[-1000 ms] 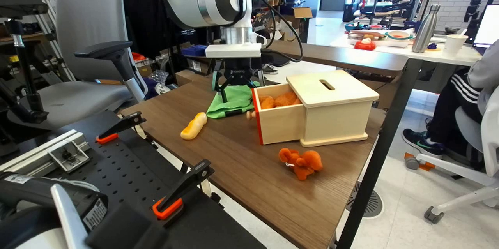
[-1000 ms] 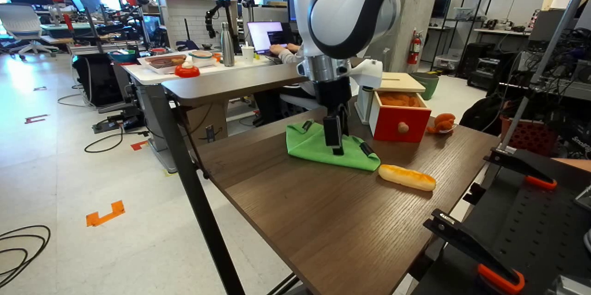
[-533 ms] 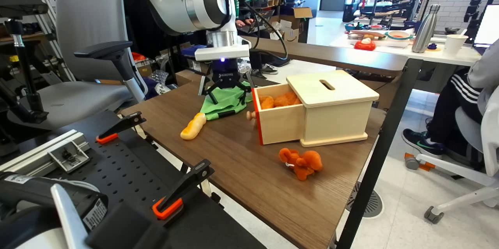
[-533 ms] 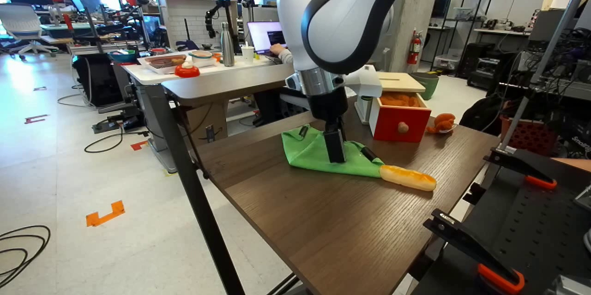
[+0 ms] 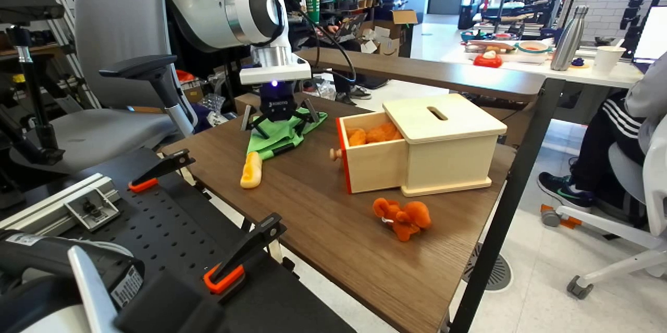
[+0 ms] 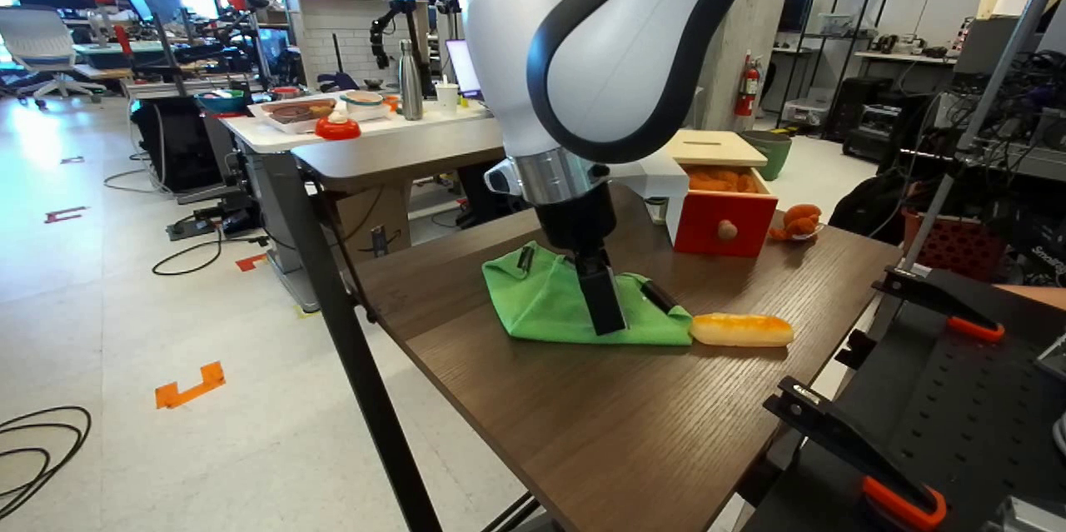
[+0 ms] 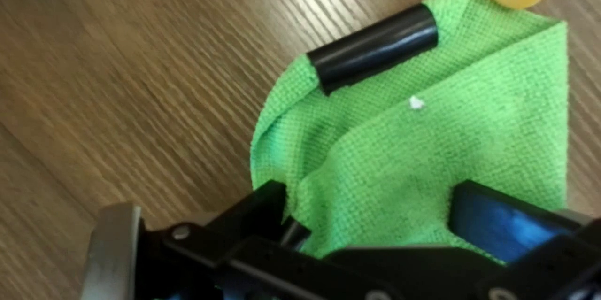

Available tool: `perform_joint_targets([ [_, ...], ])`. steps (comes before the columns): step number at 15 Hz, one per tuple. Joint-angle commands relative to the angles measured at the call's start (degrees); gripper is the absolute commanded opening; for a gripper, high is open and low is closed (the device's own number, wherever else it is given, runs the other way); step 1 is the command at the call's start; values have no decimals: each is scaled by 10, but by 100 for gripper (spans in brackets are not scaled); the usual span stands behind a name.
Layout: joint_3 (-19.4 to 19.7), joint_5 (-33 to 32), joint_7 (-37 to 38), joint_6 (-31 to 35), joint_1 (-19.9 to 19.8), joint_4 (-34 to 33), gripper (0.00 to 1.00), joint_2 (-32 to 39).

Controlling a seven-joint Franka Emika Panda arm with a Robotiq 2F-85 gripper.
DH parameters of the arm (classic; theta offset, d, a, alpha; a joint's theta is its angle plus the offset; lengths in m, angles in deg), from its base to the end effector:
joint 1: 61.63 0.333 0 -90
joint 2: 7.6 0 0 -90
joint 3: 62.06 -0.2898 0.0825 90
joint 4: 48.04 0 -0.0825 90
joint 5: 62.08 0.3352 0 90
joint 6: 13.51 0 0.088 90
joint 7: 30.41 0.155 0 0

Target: Move the green cloth

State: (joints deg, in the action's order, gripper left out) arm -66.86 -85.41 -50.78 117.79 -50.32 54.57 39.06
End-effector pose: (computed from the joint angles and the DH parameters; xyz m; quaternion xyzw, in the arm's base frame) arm 0.5338 0.1328 0.0538 0.8780 0.4444 -0.1521 0.0923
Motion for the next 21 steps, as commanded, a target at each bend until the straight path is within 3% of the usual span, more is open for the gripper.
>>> perform_joint_targets([
  [1,-15,-12,-17,-4,9,19,100,-7],
  [15,-31,-33,3,9,58,75,100,-45],
  [21,-26,-43,42,20,62,102,100,-98],
])
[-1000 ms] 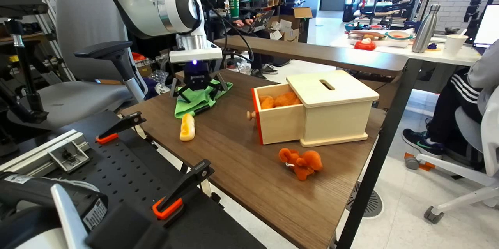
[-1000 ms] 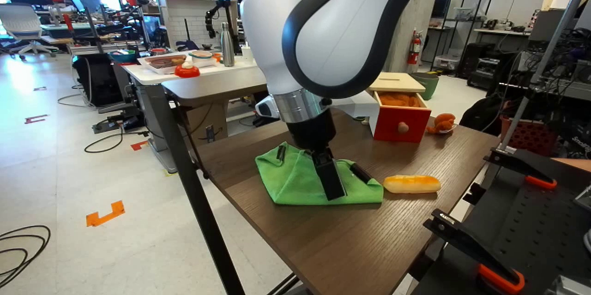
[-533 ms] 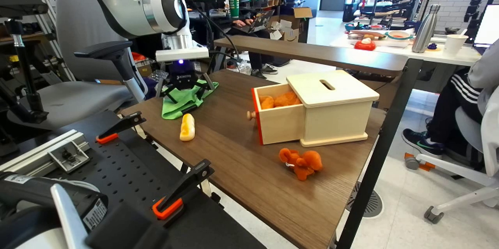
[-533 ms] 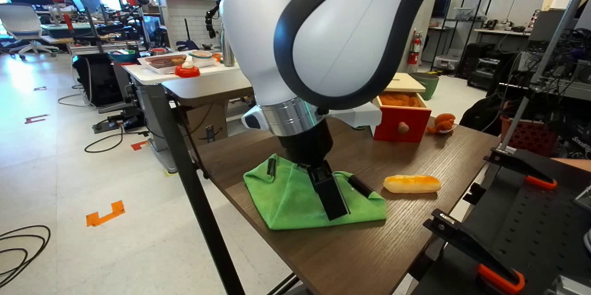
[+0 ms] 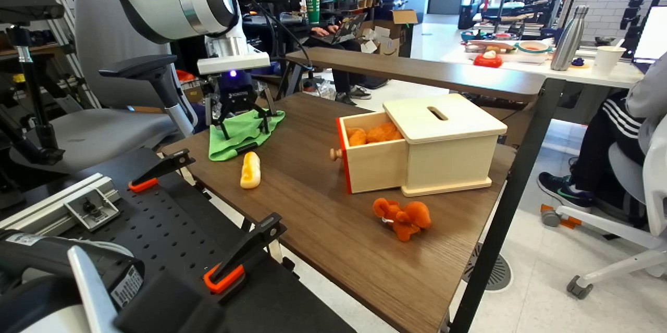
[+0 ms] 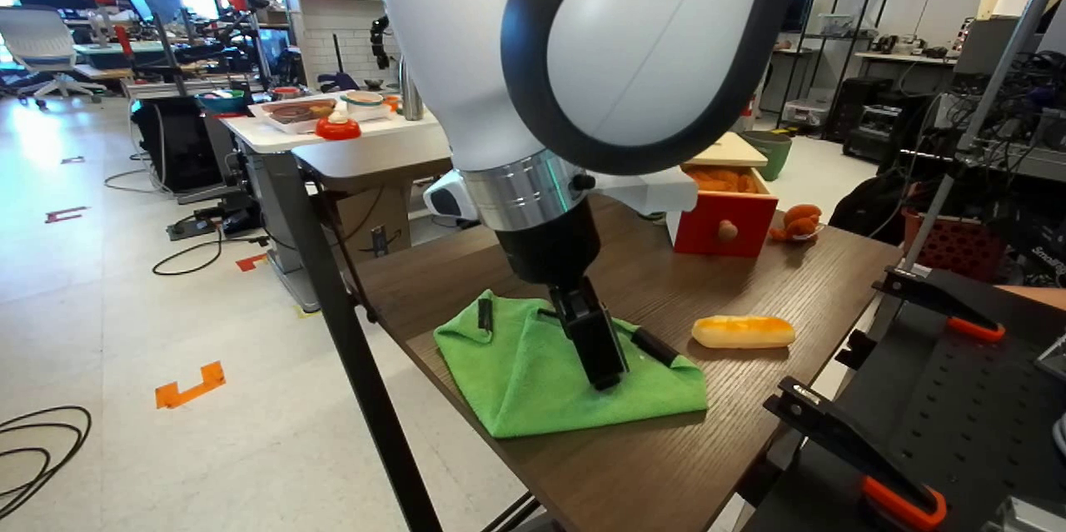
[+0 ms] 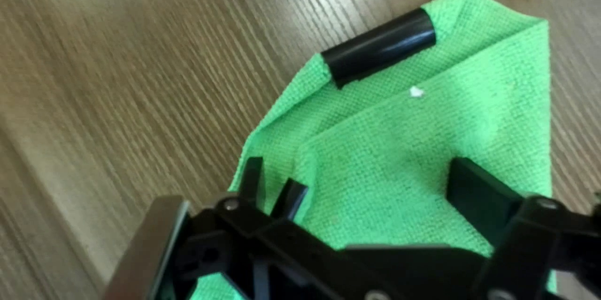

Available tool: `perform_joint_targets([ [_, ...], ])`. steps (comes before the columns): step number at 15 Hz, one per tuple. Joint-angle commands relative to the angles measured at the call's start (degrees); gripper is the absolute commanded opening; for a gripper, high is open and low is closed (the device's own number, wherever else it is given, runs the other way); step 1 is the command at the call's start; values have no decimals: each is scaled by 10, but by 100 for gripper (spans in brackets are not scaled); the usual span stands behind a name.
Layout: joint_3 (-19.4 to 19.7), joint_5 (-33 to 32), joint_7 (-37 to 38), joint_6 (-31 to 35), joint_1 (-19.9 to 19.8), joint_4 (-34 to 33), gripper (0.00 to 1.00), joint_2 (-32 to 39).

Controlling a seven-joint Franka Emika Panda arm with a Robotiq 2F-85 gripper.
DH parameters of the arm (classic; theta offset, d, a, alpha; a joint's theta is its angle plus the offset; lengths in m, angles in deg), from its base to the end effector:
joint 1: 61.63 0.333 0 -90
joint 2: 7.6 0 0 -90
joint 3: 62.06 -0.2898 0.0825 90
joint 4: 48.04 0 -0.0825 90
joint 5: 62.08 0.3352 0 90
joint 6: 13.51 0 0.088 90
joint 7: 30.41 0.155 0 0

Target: Move the green cloth

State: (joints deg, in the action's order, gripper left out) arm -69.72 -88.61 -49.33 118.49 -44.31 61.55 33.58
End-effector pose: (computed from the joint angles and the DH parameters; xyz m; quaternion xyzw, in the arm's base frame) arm 0.4869 0.2051 0.0735 0.8352 0.5197 -0.1448 0.1066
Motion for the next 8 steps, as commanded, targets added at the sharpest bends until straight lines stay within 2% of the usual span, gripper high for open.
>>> perform_joint_targets([
  [1,2,-11,35,16,1,40,100,-56],
  [6,5,-19,89,73,2,110,100,-147],
  [7,14,-30,101,65,7,117,100,-161],
  [8,-1,-7,72,48,-2,70,100,-113],
])
